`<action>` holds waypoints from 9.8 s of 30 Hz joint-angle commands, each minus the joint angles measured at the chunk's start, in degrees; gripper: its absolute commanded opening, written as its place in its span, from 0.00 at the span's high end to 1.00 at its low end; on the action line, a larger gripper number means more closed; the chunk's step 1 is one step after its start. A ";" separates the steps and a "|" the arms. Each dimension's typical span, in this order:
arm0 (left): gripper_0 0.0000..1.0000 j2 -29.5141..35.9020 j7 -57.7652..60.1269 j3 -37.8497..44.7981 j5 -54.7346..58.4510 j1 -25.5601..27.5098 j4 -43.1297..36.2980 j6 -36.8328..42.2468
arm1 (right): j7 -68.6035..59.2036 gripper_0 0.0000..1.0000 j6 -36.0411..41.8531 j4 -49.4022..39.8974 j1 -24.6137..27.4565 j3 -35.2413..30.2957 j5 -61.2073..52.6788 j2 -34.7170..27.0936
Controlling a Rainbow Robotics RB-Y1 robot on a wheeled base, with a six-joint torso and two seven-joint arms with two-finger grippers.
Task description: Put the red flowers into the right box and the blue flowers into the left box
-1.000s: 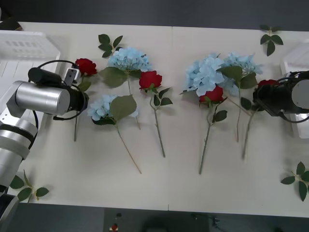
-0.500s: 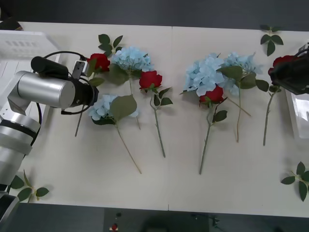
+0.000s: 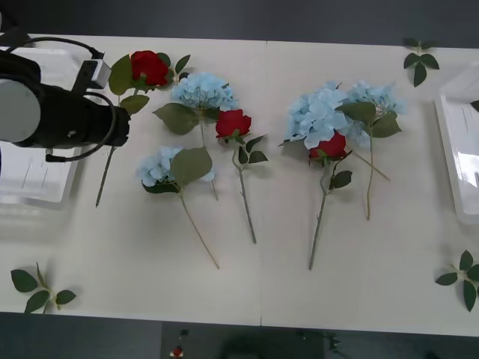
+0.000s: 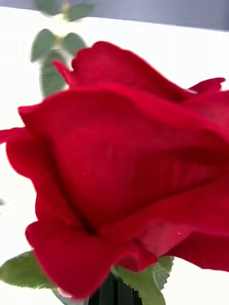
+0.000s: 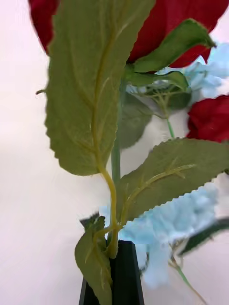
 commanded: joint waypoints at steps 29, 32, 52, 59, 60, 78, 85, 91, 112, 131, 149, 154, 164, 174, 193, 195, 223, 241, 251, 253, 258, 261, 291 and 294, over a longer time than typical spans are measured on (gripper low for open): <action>1.00 -1.54 -66.90 -6.08 82.72 13.37 11.13 -6.08 | 3.13 0.00 -6.40 8.07 -0.45 2.92 -4.05 -4.09; 1.00 -1.98 -66.90 -11.27 87.56 13.72 10.17 -10.82 | 6.55 0.00 -5.25 8.07 1.13 0.37 -16.18 -5.67; 1.00 -4.53 -66.90 -27.62 91.69 12.93 -2.84 -38.86 | 24.40 0.00 7.49 8.95 5.53 -8.77 -49.23 -7.34; 1.00 -6.20 -66.90 -29.90 91.78 11.61 -2.75 -43.17 | 38.46 0.00 18.39 8.86 10.36 -11.24 -69.62 -8.49; 1.00 -6.37 -66.90 -30.08 91.78 11.35 -2.75 -43.69 | 40.83 0.00 19.80 8.60 11.24 -11.76 -71.64 -8.49; 1.00 -11.20 -66.90 -33.15 91.78 6.60 -2.58 -53.36 | 57.00 0.00 26.04 -16.37 39.45 -26.62 -88.78 -8.57; 1.00 -13.31 -66.90 -33.07 91.78 5.55 -2.05 -54.85 | 57.44 0.00 13.12 -32.89 51.14 -28.20 -92.73 -7.96; 1.00 -14.37 -66.90 -33.15 91.86 5.20 -2.05 -55.73 | 58.15 0.00 5.29 -41.68 52.99 -28.11 -90.89 -4.88; 1.00 -18.59 -66.90 -33.59 90.90 1.68 4.80 -56.44 | 61.22 0.00 1.08 -47.48 46.13 -18.09 -87.11 2.41; 1.00 -17.36 -66.90 -35.26 90.90 2.03 4.80 -55.03 | 62.45 0.00 -9.82 -47.48 39.63 -9.04 -80.34 7.25; 1.00 -17.01 -66.90 -35.26 90.90 2.30 4.80 -55.21 | 62.19 1.00 -13.78 -47.48 38.14 -6.58 -81.57 7.86; 1.00 -16.83 -66.90 -35.26 90.90 2.30 4.80 -55.21 | 62.36 1.00 -13.69 -47.39 38.14 -6.58 -82.01 7.86; 0.31 -15.78 -66.90 -35.18 93.53 2.38 4.80 -55.29 | 62.36 1.00 -13.69 -47.48 38.14 -6.49 -82.18 7.86; 0.23 -4.35 -66.90 -30.96 96.26 3.35 3.93 -48.97 | 61.49 1.00 -15.54 -46.95 38.14 -6.66 -83.68 7.07; 0.23 12.17 -40.40 -3.36 63.39 5.28 12.80 -11.44 | 47.60 1.00 -18.17 -18.30 33.57 -7.81 -84.38 -16.31; 0.23 11.38 -33.98 -1.60 54.77 5.28 11.92 -9.24 | 44.96 1.00 -18.08 -14.87 32.95 -7.81 -80.78 -17.45; 0.00 2.24 27.19 -19.88 -10.97 11.44 -17.43 -0.01 | 23.08 1.00 -18.44 -3.27 32.51 -7.81 -52.39 -20.18; 0.00 -0.22 40.02 -35.18 -33.38 5.90 -4.07 -10.56 | 20.88 0.00 -18.61 -4.59 32.51 -7.90 -53.00 -20.18; 0.33 -2.59 40.02 -35.18 -34.43 2.12 4.54 -14.86 | 21.23 0.00 -17.21 -8.90 32.51 -7.90 -62.58 -19.03; 0.58 -2.77 39.93 -35.18 -34.43 1.77 5.24 -15.22 | 21.41 0.00 -17.29 -10.48 32.51 -8.16 -63.99 -17.71; 1.00 -2.77 39.58 -35.18 -34.43 1.07 6.65 -15.30 | 21.32 0.00 -19.67 -14.96 31.02 -8.77 -60.65 -11.83; 1.00 -2.77 39.41 -35.18 -34.08 0.71 6.56 -15.30 | 21.06 0.00 -19.93 -15.75 28.64 -8.69 -55.55 -6.90; 1.00 12.53 24.64 0.86 -15.45 -3.24 -13.83 2.36 | 17.45 0.04 -28.54 9.47 2.54 9.68 -32.09 19.46; 1.00 16.92 24.29 0.86 -16.50 -3.15 -13.48 2.19 | 16.92 1.00 -28.72 11.23 1.49 10.39 -33.14 20.25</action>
